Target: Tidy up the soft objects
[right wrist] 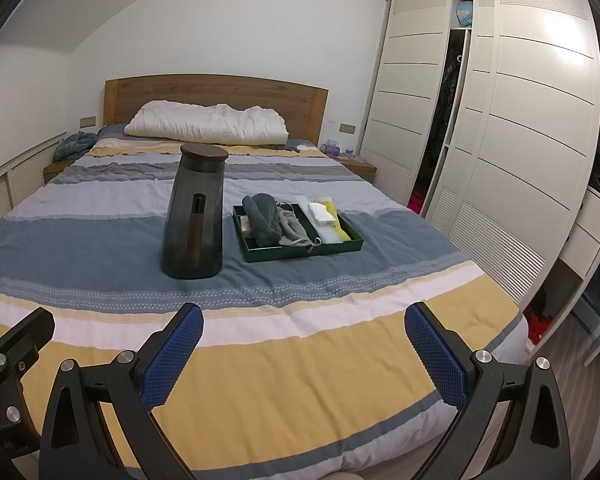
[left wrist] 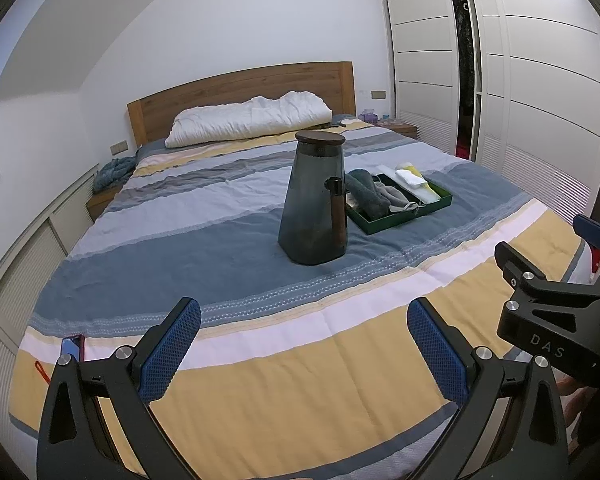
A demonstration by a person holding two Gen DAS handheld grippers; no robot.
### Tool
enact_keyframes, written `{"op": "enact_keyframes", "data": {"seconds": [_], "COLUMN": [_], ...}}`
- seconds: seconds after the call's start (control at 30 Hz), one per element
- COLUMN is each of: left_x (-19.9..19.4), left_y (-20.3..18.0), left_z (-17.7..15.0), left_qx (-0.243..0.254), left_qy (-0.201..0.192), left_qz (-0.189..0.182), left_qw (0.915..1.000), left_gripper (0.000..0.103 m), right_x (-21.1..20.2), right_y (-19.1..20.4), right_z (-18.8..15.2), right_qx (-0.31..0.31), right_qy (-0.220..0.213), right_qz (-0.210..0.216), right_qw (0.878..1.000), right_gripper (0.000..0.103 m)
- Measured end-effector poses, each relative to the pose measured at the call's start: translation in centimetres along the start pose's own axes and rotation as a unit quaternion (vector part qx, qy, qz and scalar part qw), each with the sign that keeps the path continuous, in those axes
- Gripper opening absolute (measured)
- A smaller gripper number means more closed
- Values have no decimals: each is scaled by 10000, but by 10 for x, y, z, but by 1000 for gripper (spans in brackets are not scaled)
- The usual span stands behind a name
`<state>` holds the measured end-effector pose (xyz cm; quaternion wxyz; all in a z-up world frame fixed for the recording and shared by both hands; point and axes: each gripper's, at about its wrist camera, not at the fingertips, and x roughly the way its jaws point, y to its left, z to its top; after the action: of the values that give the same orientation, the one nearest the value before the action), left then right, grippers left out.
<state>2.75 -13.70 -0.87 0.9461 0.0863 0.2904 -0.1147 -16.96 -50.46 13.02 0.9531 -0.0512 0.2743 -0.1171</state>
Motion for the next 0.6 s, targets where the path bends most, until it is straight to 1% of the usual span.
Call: {"op": "enact_keyframes", "data": {"seconds": [0.6], "left_x": [0], "left_y": [0], "left_z": [0], "left_qx": [-6], "left_qy": [23], "left_qz": [-31], "left_qw": [10000], "left_gripper": [101], "right_x": [2], "right_y": [-2], "right_z": [-1], "right_qx": [-23], "right_qy": [5], "right_qz": [1], "right_qw": [10000], "right_gripper": [103]}}
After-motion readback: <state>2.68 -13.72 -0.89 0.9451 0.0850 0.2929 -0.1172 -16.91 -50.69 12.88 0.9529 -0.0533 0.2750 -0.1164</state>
